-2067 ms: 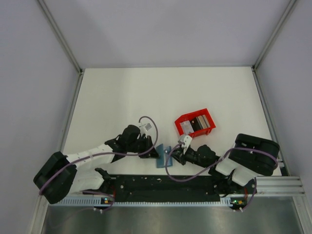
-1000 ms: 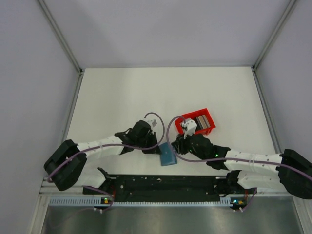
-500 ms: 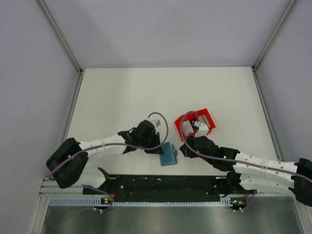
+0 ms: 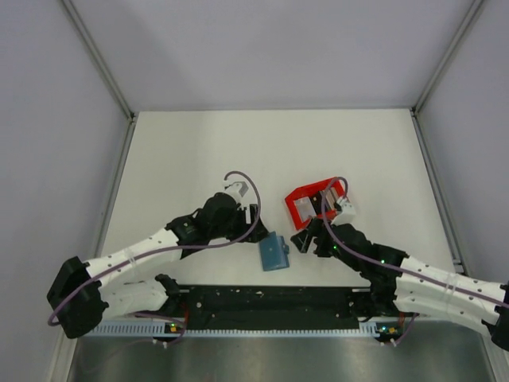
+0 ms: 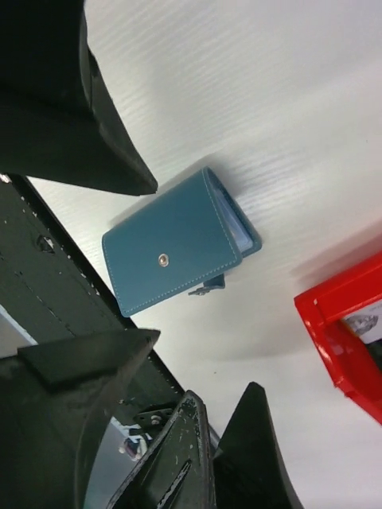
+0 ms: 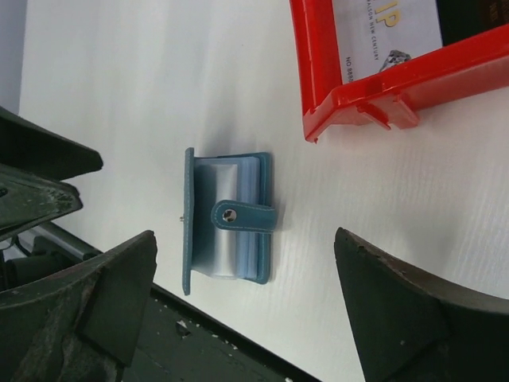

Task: Put the credit cards into the card holder
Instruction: Close the card holder at the center of the board.

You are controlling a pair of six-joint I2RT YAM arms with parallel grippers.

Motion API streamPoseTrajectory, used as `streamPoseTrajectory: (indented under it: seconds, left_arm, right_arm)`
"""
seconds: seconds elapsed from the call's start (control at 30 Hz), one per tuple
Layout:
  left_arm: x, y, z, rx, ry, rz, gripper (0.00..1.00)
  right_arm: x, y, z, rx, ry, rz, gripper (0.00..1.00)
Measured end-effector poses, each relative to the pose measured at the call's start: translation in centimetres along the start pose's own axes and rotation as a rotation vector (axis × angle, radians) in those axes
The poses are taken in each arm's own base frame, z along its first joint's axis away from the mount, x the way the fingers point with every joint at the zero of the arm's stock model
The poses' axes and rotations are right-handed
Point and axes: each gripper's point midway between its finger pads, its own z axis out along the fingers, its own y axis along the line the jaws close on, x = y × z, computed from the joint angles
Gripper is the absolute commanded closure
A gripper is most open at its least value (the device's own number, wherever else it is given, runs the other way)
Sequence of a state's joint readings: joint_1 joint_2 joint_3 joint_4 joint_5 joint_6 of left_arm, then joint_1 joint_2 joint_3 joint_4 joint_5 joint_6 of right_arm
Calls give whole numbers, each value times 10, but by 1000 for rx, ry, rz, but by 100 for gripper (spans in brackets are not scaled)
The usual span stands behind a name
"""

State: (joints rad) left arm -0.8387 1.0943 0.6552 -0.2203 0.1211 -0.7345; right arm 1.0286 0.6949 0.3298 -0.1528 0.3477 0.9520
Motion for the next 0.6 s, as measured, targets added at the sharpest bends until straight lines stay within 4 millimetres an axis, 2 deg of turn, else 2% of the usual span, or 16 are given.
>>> streamPoseTrajectory:
  seconds: [0.07, 0.17, 0.3, 0.43, 0.5, 0.6]
  left_arm:
    - [-2, 6, -3, -32, -17, -3, 2]
    - [-10, 16, -9, -81, -69, -4, 2]
    - [-18, 36, -17, -137, -132, -24, 2]
    - [-20, 55, -22, -217, -134, -37, 2]
    - [-18, 62, -27, -261, -119, -27, 2]
    - [-17, 68, -32, -291, -118, -19, 3]
  right_arm:
    - [1, -3, 1, 20, 24, -8, 1]
    - [-5, 6, 1, 29, 45, -18, 1]
    - [-28, 25, -2, 0, -17, 42, 3]
    - [-52, 19, 1, 65, -52, 72, 10]
    - [-61, 23, 6, 104, -44, 64, 10]
    - [-62, 32, 16, 131, 3, 18, 12]
